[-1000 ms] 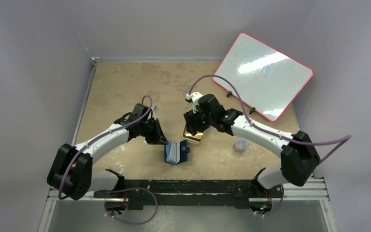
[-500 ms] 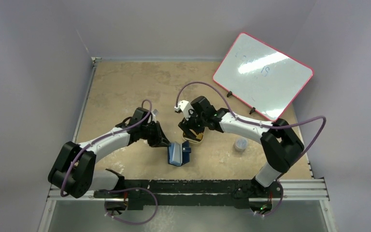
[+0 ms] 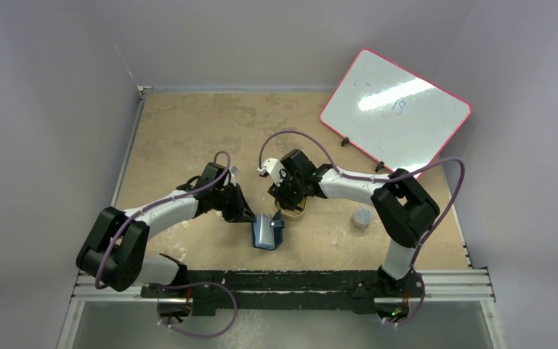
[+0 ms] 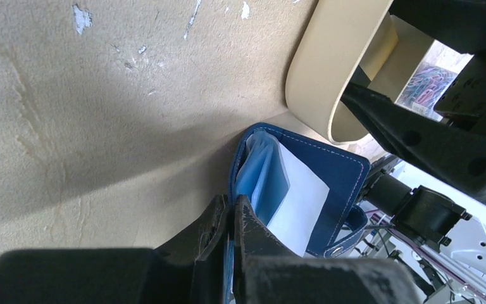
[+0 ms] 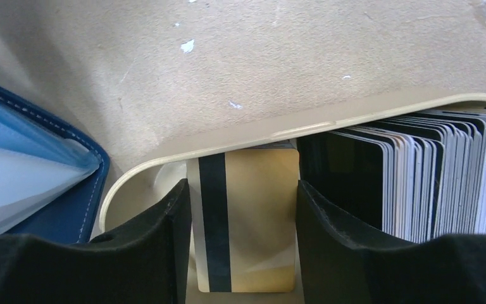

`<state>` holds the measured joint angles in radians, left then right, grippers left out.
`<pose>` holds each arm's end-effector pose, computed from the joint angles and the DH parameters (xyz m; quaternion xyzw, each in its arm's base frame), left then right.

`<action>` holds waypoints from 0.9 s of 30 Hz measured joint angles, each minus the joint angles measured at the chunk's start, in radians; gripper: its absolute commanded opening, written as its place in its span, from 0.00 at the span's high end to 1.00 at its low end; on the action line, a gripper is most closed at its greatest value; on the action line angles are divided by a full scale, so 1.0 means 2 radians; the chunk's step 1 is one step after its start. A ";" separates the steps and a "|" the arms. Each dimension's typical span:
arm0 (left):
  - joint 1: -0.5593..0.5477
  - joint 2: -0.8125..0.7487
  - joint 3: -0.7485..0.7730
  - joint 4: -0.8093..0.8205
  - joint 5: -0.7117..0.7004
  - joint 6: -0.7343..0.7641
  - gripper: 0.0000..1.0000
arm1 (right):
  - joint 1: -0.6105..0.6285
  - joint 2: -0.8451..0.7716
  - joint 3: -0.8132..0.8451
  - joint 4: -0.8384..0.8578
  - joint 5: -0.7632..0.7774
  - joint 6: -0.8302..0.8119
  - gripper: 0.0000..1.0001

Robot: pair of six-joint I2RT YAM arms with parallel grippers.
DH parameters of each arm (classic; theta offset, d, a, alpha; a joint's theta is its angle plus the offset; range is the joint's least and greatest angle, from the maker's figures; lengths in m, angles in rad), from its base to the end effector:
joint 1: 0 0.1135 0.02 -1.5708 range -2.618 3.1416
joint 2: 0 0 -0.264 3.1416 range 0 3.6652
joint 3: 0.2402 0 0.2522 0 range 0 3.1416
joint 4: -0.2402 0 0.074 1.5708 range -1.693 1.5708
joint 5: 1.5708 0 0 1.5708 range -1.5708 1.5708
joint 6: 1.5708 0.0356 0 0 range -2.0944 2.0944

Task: Put the credit cards into the card holder
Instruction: Pick up the credit card from the storage box, then place the credit card in the storage box.

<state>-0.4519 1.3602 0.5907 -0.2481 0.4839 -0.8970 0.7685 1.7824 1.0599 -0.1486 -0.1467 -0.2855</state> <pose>0.2068 -0.1188 0.1545 -0.1423 0.9254 -0.3456 0.0631 0.2618 0.2604 0.1711 -0.4929 0.7972 0.1486 0.3155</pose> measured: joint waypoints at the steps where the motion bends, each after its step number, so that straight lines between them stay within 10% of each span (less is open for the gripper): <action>1: 0.000 0.000 0.000 0.000 0.000 0.000 1.00 | 0.000 0.000 0.000 0.001 0.004 0.003 0.71; 11: 0.000 0.000 0.000 -0.005 -0.008 0.005 1.00 | 0.002 -0.025 0.000 0.004 0.072 0.023 1.00; 21: 0.000 -0.003 0.000 -0.011 -0.014 0.011 1.00 | 0.003 -0.048 -0.001 0.009 0.108 0.024 1.00; 27: 0.000 -0.010 -0.007 -0.012 -0.019 0.011 1.00 | 0.004 -0.047 -0.003 0.025 0.153 0.015 0.63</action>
<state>-0.4519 1.3396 0.5774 -0.2722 0.4461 -0.8753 0.7761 1.6882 1.0534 -0.0990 0.1593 -0.2546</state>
